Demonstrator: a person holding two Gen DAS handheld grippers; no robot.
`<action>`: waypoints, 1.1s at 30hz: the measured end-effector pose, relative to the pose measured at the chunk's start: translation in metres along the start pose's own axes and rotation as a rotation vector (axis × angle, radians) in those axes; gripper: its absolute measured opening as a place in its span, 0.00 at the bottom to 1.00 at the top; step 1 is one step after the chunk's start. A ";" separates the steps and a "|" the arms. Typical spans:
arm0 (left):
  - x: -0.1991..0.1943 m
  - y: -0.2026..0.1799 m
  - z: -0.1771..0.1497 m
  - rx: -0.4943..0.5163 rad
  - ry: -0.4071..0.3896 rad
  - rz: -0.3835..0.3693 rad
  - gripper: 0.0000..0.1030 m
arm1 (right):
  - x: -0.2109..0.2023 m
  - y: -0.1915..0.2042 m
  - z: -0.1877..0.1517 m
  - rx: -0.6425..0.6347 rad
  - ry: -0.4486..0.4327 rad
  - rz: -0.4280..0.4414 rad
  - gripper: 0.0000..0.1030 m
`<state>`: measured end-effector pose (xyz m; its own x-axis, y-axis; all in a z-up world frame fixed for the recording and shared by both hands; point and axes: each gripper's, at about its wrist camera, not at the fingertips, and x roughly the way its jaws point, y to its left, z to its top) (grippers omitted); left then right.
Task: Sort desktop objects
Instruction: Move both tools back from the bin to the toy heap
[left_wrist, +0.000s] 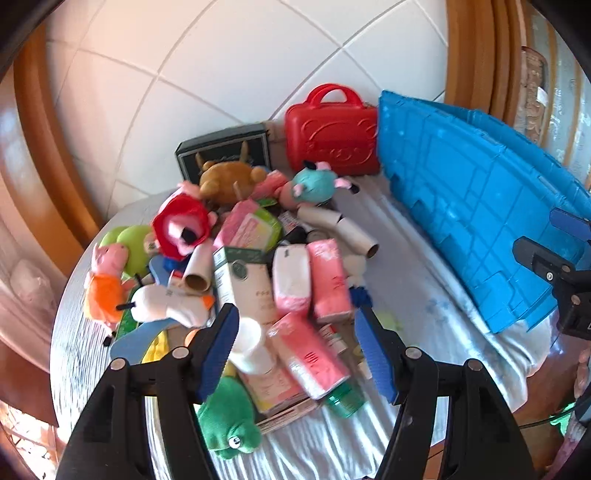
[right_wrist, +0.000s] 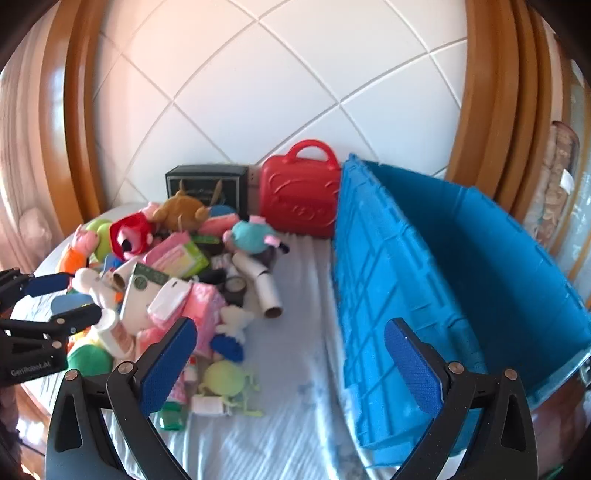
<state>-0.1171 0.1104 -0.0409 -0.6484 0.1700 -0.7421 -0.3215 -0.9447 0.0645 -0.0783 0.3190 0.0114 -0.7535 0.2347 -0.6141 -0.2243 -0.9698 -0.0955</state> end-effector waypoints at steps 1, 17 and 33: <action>0.006 0.012 -0.010 -0.008 0.018 0.013 0.63 | 0.007 0.009 -0.005 -0.003 0.016 0.019 1.00; 0.068 0.092 -0.119 -0.091 0.232 -0.004 0.63 | 0.106 0.090 -0.092 0.013 0.347 0.144 1.00; 0.065 0.165 -0.147 -0.190 0.265 0.033 0.63 | 0.098 0.187 -0.090 -0.093 0.348 0.309 1.00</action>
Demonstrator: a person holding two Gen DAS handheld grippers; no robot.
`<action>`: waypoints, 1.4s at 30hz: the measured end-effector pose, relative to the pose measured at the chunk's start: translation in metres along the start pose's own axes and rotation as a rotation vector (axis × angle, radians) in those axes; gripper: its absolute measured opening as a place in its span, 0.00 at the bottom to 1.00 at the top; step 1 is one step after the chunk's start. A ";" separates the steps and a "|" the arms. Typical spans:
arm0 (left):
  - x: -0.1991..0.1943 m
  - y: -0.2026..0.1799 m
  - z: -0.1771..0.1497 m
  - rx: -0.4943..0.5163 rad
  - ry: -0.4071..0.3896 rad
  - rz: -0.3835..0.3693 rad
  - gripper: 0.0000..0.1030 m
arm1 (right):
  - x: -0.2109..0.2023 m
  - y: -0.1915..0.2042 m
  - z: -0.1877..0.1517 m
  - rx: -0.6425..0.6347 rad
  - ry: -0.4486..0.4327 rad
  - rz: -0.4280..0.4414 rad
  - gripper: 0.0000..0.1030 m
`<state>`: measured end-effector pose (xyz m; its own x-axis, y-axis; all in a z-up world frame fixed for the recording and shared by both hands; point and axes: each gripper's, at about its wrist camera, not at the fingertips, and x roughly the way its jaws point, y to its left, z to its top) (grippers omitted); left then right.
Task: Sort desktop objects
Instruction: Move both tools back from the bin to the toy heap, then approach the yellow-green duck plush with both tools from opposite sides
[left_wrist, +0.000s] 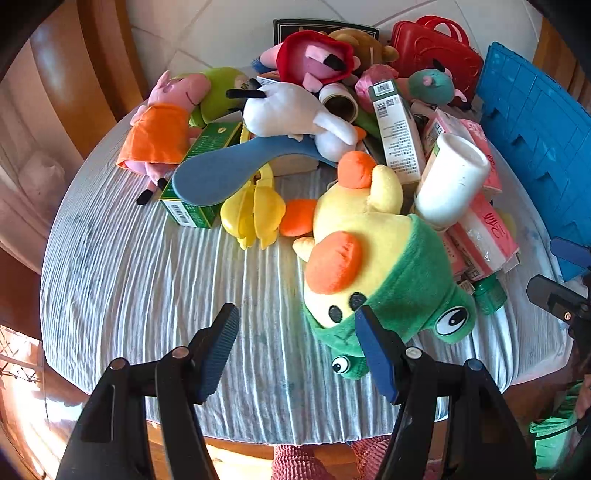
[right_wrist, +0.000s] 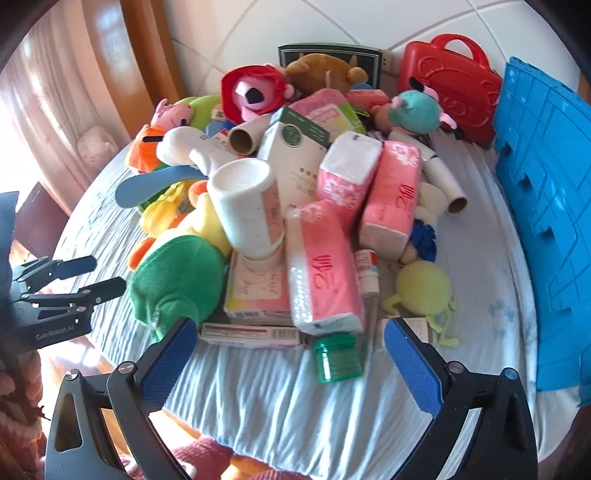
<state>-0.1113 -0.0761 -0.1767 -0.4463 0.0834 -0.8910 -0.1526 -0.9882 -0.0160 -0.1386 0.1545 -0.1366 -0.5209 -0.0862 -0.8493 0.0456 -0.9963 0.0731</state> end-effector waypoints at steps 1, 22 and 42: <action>-0.001 0.004 0.000 0.002 0.004 0.001 0.63 | 0.001 0.007 0.001 -0.009 0.002 0.008 0.97; 0.074 0.011 0.010 0.342 0.104 -0.217 0.63 | 0.026 0.095 -0.018 0.253 0.070 -0.162 0.74; 0.052 0.020 0.040 0.383 0.007 -0.269 0.63 | 0.033 0.055 -0.017 0.334 0.054 -0.174 0.88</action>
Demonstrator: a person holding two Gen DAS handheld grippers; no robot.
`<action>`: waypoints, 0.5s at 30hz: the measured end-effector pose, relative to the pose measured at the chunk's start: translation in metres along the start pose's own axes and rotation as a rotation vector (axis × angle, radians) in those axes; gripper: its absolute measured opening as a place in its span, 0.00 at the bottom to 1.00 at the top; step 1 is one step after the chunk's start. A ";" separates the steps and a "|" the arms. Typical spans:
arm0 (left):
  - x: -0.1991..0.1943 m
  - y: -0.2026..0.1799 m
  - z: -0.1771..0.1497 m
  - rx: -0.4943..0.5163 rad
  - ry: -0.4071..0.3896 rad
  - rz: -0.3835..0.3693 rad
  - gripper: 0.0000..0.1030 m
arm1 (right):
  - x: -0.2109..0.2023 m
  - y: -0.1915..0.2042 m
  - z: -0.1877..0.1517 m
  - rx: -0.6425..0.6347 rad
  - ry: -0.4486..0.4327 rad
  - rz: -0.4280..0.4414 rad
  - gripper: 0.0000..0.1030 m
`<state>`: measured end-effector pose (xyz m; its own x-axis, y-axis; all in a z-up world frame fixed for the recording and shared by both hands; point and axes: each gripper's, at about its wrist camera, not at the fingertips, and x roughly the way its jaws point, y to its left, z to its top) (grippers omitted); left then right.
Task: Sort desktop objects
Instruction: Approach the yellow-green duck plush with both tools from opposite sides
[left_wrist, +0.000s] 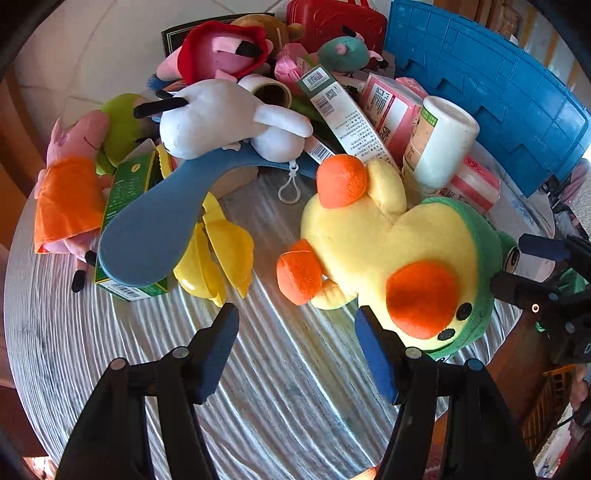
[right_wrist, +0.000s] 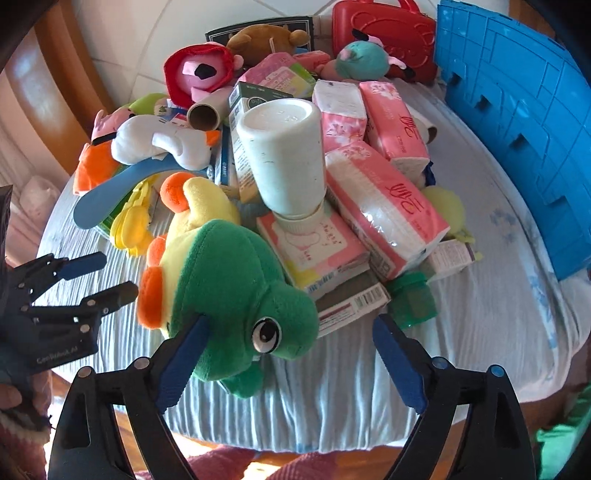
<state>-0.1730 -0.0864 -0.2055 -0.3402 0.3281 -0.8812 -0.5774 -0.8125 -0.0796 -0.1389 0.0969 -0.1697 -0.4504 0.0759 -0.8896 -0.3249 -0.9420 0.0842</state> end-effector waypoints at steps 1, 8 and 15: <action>-0.001 0.001 0.001 0.006 -0.006 -0.018 0.63 | -0.003 0.003 -0.003 0.011 -0.006 -0.004 0.90; -0.005 -0.004 0.003 0.131 -0.033 -0.030 0.63 | -0.008 0.019 -0.022 0.084 -0.011 -0.025 0.99; 0.033 0.009 0.016 0.156 -0.028 -0.023 0.63 | 0.012 0.026 -0.016 0.149 -0.006 0.013 0.99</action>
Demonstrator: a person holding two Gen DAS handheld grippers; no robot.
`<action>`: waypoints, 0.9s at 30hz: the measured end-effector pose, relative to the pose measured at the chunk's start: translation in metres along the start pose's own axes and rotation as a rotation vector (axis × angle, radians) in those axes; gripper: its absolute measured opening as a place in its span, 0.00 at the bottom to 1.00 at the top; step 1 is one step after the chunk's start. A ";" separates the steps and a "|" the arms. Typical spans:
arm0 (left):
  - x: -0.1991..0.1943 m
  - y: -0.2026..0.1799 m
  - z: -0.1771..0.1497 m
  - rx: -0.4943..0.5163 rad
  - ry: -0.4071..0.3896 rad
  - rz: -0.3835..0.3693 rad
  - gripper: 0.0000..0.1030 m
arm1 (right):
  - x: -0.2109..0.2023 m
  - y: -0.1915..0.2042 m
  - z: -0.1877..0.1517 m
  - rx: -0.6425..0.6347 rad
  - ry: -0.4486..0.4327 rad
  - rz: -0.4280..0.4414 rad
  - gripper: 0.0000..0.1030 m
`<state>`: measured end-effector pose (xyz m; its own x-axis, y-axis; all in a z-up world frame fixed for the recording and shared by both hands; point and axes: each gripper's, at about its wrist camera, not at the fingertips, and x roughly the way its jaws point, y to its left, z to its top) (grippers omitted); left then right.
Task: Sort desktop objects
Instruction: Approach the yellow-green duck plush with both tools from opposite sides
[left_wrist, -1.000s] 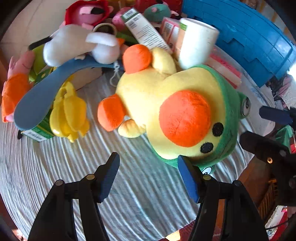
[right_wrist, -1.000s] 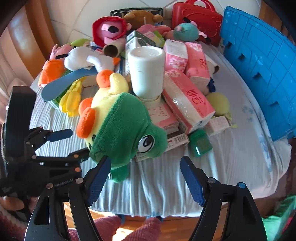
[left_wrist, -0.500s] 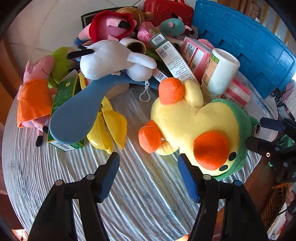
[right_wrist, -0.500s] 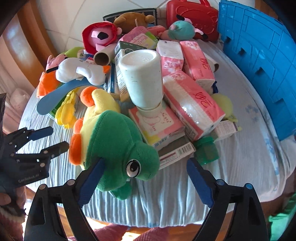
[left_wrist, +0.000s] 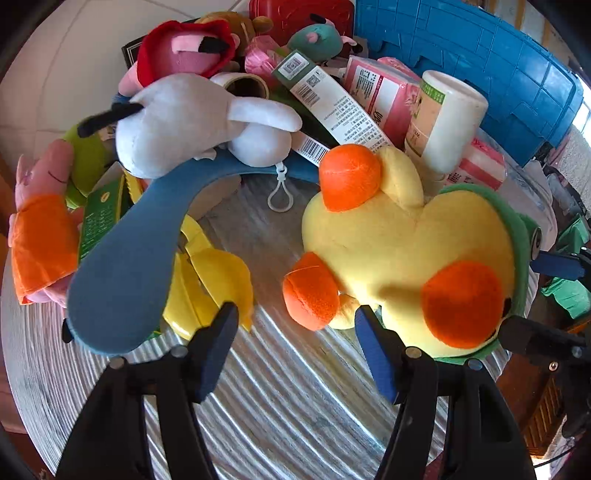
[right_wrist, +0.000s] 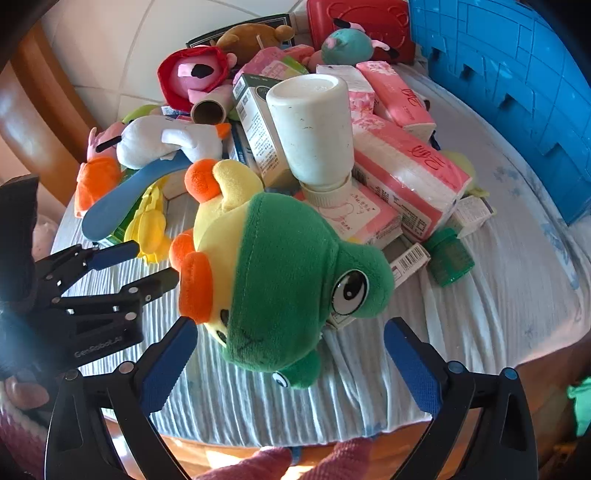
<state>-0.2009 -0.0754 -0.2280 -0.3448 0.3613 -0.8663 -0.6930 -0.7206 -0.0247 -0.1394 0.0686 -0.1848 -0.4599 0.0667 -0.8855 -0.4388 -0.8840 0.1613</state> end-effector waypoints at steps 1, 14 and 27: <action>0.002 -0.002 0.003 0.016 -0.021 -0.002 0.63 | 0.004 0.001 0.001 -0.001 0.003 -0.009 0.99; 0.045 0.005 -0.001 -0.096 0.057 -0.110 0.16 | 0.018 -0.001 0.012 -0.058 0.007 -0.075 0.95; -0.014 0.029 -0.033 -0.111 -0.001 0.014 0.02 | 0.031 0.048 0.033 -0.391 -0.036 -0.070 0.83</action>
<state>-0.1951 -0.1205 -0.2326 -0.3550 0.3512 -0.8664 -0.6138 -0.7866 -0.0673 -0.2000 0.0436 -0.1897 -0.4690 0.1435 -0.8715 -0.1465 -0.9857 -0.0834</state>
